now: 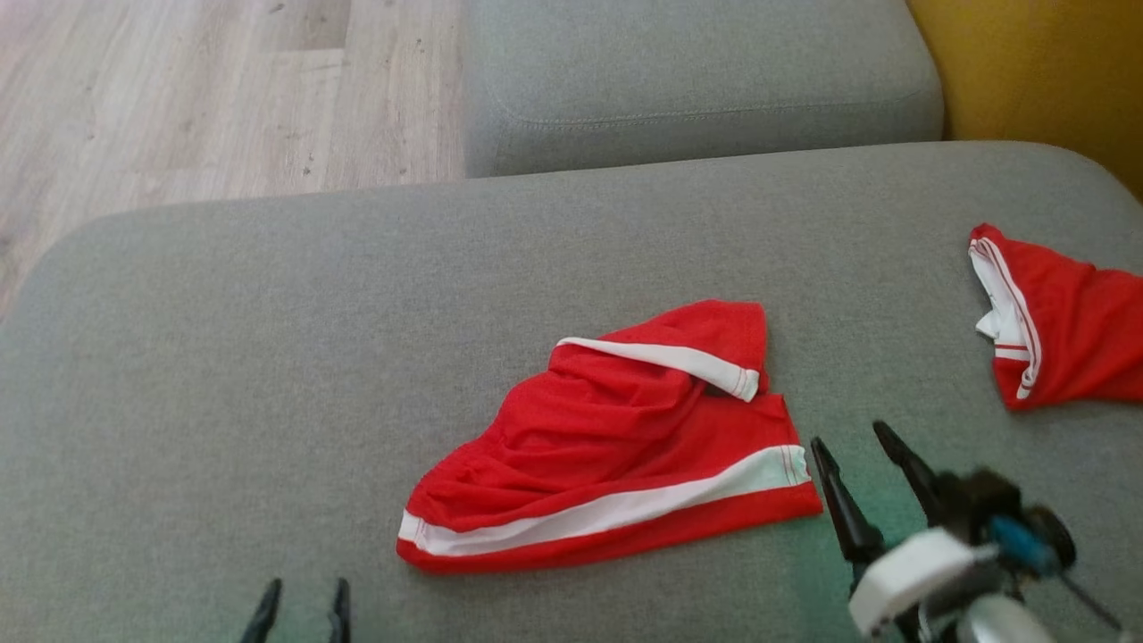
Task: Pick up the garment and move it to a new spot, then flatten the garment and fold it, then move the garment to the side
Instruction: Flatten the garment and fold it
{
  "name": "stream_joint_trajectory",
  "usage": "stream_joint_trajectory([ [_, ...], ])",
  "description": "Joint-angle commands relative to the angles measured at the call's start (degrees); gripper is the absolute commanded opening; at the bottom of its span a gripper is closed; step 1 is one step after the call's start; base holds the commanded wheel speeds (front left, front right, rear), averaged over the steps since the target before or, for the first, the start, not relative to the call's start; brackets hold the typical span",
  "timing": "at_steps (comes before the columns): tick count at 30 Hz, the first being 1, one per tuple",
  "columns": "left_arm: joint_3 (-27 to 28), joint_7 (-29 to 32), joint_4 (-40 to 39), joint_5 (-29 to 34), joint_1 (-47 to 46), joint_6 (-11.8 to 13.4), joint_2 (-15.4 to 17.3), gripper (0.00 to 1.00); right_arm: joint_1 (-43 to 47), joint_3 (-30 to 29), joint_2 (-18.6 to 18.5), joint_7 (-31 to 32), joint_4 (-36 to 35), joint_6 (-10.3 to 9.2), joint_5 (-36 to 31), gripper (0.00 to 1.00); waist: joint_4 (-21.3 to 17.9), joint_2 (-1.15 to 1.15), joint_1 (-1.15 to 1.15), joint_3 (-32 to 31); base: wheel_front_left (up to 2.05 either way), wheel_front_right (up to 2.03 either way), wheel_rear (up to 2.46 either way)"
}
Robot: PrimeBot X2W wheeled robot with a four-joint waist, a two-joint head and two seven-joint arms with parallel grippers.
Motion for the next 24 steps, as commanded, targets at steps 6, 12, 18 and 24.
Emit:
stream_joint_trajectory([
  [6, -3.55, 8.68, 1.09, -2.9, -6.96, -1.18, 4.42, 1.0, -7.37, 9.44, -6.05, 10.37, 0.53, -0.05, 6.12, 1.0, 0.23, 0.0, 0.0, 1.48, 0.0, 0.0, 0.0],
  [12, -8.59, 13.12, 0.82, -7.85, -10.49, -1.31, 7.87, 1.0, -8.9, 13.67, -8.01, 14.81, 2.9, -0.05, 9.82, 1.0, 0.74, 0.0, 0.0, 3.23, 0.0, 0.0, 0.0],
  [18, -10.31, 13.72, 0.31, -10.84, -11.78, -1.33, 9.79, 1.0, -10.04, 14.41, -7.99, 13.76, 4.06, -0.05, 10.32, 1.0, 0.43, 0.0, 0.0, 4.21, 0.0, 0.0, 0.0],
  [24, -13.1, 14.36, -0.09, -13.17, -12.67, -1.33, 11.48, 1.0, -11.52, 15.86, -7.99, 13.27, 5.21, -0.05, 10.65, 1.0, 0.08, 0.0, 0.0, 4.69, 0.0, 0.0, 0.0],
])
